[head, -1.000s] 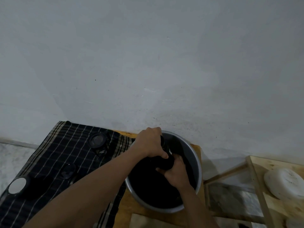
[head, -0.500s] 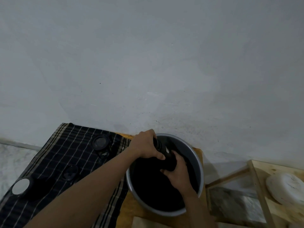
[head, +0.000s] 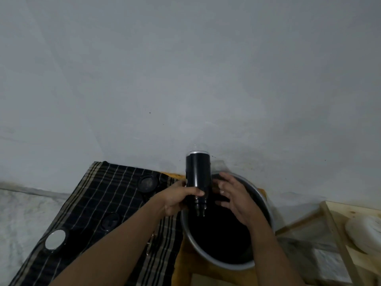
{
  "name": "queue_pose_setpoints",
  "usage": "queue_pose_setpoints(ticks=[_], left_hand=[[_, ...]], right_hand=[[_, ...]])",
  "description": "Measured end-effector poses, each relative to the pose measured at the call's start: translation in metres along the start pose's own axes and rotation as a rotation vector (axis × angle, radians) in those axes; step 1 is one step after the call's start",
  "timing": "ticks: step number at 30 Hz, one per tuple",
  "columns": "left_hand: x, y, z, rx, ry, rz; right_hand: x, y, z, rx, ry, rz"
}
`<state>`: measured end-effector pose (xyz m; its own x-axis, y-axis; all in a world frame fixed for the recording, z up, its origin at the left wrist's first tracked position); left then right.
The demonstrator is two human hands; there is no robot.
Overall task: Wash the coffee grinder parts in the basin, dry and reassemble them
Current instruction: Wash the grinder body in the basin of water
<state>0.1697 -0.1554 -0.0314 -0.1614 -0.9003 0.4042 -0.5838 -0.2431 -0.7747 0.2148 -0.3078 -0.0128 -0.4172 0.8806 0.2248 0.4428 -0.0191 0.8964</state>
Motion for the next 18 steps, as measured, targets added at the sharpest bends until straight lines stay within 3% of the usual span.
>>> queue_pose_setpoints(ticks=[3,8,12,14,18], left_hand=[[-0.01,-0.032,-0.016,0.175,-0.062,0.072],[-0.032,-0.062,-0.049,0.314,-0.05,0.219],[-0.07,-0.082,-0.082,0.419,-0.128,-0.046],[-0.082,-0.089,-0.094,0.439,-0.137,-0.058],[-0.117,-0.1,-0.119,0.502,-0.3,-0.041]], right_hand=[[0.054,-0.011,-0.013,0.135,0.27,-0.179],[0.099,0.005,-0.004,0.024,0.154,-0.27],[0.156,-0.008,-0.001,0.149,0.342,-0.297],[0.184,-0.014,0.003,0.18,0.396,-0.297],[0.216,-0.005,0.021,0.054,0.228,-0.419]])
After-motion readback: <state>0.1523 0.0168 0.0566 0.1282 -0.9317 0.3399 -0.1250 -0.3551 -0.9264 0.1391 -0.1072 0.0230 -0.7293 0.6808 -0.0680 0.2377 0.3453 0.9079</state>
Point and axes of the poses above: each hand's wrist, its own z-axis towards the middle knuckle, its own x-axis out of the palm, y = z × x, the point moved 10 cm from there along z, towards the middle knuckle, and after that the axes turned 10 degrees about y, right-handed, at the moved point
